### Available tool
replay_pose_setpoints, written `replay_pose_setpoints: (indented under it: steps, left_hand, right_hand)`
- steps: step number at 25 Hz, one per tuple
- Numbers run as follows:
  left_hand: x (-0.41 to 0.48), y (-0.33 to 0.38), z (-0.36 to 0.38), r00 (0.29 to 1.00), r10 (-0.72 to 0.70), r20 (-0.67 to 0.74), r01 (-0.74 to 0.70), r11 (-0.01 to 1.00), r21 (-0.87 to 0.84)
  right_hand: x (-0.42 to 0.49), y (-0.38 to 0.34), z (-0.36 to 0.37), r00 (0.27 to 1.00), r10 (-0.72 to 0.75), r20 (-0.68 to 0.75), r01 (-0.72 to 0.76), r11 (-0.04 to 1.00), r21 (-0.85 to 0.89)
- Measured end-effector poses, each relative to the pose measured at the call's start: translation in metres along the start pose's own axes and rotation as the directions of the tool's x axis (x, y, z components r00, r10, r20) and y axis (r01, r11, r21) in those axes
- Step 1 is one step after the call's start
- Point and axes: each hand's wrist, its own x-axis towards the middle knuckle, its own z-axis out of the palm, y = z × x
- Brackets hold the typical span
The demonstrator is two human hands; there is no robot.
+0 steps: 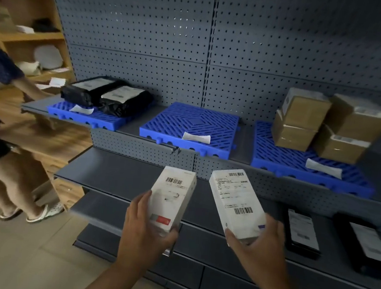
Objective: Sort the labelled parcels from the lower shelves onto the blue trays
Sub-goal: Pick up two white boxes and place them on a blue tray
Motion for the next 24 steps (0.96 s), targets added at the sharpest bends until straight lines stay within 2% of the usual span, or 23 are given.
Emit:
replay_pose_setpoints:
  steps: [7, 15, 20, 24]
  left_hand:
    - [0.015, 0.019, -0.039, 0.994, 0.106, -0.035, -0.109, 0.989, -0.102]
    - [0.107, 0.047, -0.061, 0.977, 0.171, -0.130, -0.182, 0.980, -0.077]
    - [0.188, 0.052, -0.044, 0.974, 0.150, -0.169, -0.158, 0.987, -0.040]
    - [0.241, 0.048, -0.022, 0.980, 0.126, -0.152, -0.128, 0.992, -0.008]
  right_hand:
    - [-0.008, -0.060, -0.020, 0.994, -0.051, -0.093, 0.052, 0.999, 0.008]
    - [0.066, -0.139, -0.033, 0.973, -0.068, -0.219, 0.056, 0.997, -0.059]
    - [0.133, -0.160, -0.013, 0.987, -0.038, -0.157, 0.035, 0.999, -0.019]
    - [0.191, -0.168, 0.010, 0.995, 0.002, -0.096, -0.011, 0.995, -0.099]
